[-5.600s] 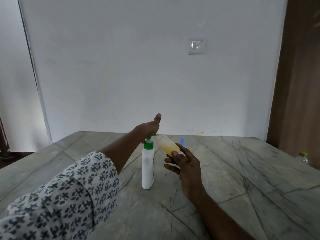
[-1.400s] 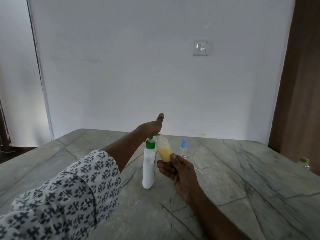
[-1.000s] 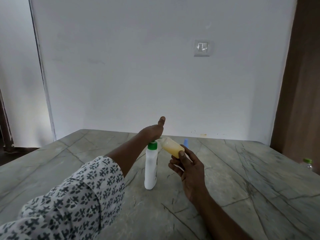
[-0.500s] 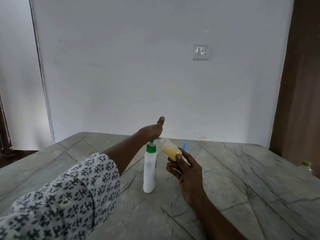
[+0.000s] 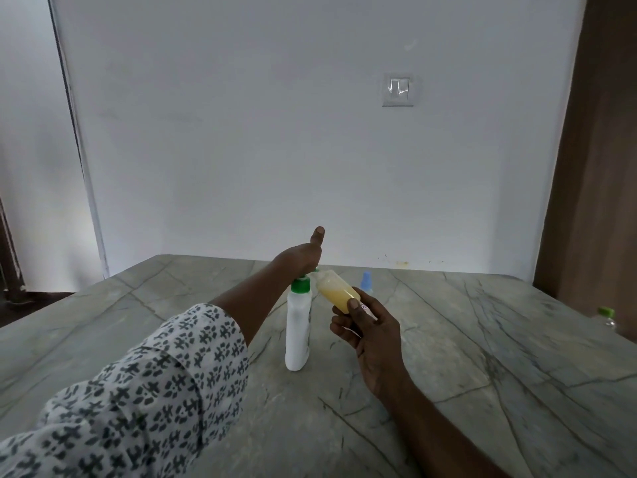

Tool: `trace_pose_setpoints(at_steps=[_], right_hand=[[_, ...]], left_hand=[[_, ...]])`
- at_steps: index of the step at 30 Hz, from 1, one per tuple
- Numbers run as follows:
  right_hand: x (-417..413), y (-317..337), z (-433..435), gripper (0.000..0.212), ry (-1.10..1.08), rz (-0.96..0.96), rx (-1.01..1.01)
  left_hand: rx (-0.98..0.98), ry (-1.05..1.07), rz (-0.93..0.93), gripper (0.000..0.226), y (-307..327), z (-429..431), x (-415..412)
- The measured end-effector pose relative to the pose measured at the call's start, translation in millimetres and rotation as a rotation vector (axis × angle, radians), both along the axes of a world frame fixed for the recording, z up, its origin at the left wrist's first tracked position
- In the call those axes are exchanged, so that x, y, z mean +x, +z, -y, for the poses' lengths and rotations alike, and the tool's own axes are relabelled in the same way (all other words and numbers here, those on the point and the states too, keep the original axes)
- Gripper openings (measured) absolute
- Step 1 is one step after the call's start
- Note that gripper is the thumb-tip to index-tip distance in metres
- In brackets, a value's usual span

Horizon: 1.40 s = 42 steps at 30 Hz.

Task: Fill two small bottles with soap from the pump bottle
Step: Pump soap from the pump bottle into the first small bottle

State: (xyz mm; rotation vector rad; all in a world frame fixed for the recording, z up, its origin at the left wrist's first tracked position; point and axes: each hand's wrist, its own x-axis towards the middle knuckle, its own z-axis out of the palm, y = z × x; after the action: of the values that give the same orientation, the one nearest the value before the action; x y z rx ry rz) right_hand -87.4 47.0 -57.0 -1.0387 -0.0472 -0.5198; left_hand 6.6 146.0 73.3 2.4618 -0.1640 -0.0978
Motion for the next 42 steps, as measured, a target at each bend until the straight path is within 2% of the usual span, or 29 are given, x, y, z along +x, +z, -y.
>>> trace_pose_setpoints(at_steps=[24, 30, 42], right_hand=[[2.8, 1.6, -1.4, 0.027, 0.023, -0.009, -0.007], [1.5, 1.0, -1.1, 0.03, 0.062, -0.005, 0.081], [-1.9, 2.8, 1.7, 0.018, 0.173, 0.013, 0.232]], left_hand=[[-0.002, 0.022, 0.02, 0.088, 3.1, -0.6, 0.9], [-0.023, 0.013, 0.002, 0.086, 2.7, 0.7, -3.6], [-0.2, 0.062, -0.057, 0.091, 19.8, -15.4, -9.3]])
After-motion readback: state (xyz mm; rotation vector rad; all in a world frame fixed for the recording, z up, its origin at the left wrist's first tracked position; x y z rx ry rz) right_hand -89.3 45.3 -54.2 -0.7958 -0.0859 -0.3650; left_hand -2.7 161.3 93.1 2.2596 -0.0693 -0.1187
